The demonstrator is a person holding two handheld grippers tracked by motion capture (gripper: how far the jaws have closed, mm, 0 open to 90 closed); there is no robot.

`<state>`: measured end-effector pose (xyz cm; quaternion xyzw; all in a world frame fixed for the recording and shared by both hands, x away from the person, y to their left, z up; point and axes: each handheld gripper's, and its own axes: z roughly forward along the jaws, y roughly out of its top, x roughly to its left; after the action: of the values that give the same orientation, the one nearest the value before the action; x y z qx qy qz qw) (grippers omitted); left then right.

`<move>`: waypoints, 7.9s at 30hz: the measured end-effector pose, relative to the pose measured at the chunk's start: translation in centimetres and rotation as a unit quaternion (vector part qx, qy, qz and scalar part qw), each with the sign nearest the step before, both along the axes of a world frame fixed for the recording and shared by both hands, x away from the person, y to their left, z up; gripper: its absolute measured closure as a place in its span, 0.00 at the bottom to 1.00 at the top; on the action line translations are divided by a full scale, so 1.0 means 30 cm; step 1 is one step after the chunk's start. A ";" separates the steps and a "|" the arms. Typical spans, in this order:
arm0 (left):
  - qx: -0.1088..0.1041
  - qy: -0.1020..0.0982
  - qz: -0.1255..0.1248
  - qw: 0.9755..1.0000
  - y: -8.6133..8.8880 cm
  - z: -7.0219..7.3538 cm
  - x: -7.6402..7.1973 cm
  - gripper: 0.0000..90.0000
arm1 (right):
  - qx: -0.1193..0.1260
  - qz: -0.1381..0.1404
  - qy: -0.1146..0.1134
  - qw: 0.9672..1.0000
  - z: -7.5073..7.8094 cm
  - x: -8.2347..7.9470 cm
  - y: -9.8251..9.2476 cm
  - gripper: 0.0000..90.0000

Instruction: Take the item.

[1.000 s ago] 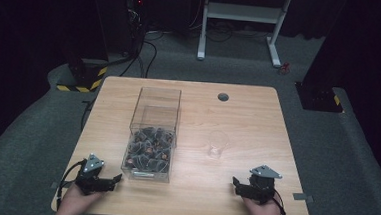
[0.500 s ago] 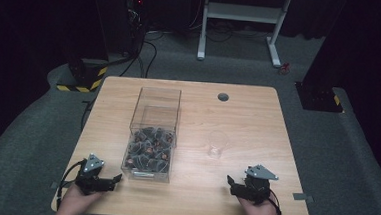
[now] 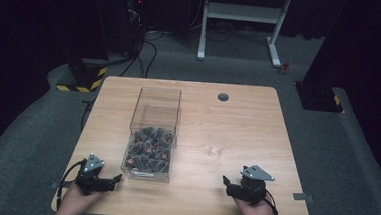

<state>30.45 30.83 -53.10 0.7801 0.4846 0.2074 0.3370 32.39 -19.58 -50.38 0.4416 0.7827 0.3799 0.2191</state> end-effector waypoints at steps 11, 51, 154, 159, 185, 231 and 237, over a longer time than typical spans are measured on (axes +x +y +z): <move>0.003 0.001 -0.002 1.000 0.001 0.001 0.000 0.09 | 0.018 0.014 0.001 1.000 0.011 -0.004 0.028 0.19; 0.000 0.001 0.000 1.000 0.000 0.000 -0.001 0.09 | 0.027 0.093 -0.013 0.995 0.104 -0.018 0.241 0.26; 0.001 0.001 -0.001 1.000 0.001 0.001 -0.001 0.09 | 0.041 0.213 -0.044 0.975 0.233 0.035 0.691 0.49; 0.001 0.002 -0.001 1.000 0.001 0.001 -0.001 0.09 | 0.038 0.227 -0.041 0.972 0.227 0.037 0.714 0.56; 0.000 0.002 -0.001 1.000 0.001 0.001 -0.001 0.09 | 0.009 0.237 -0.006 0.971 0.215 0.034 0.758 0.86; 0.000 0.002 -0.002 1.000 0.001 0.000 -0.002 0.09 | 0.064 0.209 -0.047 0.975 0.241 -0.001 0.677 1.00; 0.000 0.001 -0.002 1.000 0.000 0.000 -0.002 0.09 | 0.072 0.207 -0.050 0.974 0.244 0.001 0.672 1.00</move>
<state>30.39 30.84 -53.09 0.7812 0.4835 0.2065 0.3366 32.40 0.59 -43.07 0.2654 0.8156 0.4942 0.1420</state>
